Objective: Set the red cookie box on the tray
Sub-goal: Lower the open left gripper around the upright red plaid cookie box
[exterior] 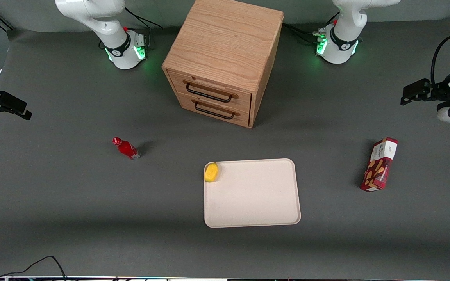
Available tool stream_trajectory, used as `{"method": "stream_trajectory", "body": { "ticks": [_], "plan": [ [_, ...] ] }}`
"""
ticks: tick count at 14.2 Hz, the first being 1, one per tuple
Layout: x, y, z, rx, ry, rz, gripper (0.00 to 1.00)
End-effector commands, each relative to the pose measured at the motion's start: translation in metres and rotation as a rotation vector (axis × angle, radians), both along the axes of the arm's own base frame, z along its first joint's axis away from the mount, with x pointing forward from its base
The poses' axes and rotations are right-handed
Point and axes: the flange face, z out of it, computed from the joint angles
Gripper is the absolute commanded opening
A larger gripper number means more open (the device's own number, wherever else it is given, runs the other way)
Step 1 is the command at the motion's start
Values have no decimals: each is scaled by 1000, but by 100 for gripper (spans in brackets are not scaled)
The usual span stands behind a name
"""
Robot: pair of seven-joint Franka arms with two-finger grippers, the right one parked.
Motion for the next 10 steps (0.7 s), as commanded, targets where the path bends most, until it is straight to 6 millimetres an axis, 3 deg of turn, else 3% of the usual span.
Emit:
{"method": "stream_trajectory", "body": {
  "ticks": [1, 3, 5, 8, 10],
  "plan": [
    [-2, 6, 1, 25, 6, 9, 100],
    [-1, 9, -2, 34, 14, 15, 100],
    [5, 30, -25, 80, 40, 9, 100],
    [28, 77, -101, 74, 15, -167, 100],
    [34, 89, -177, 65, -17, -244, 100]
  ]
}}
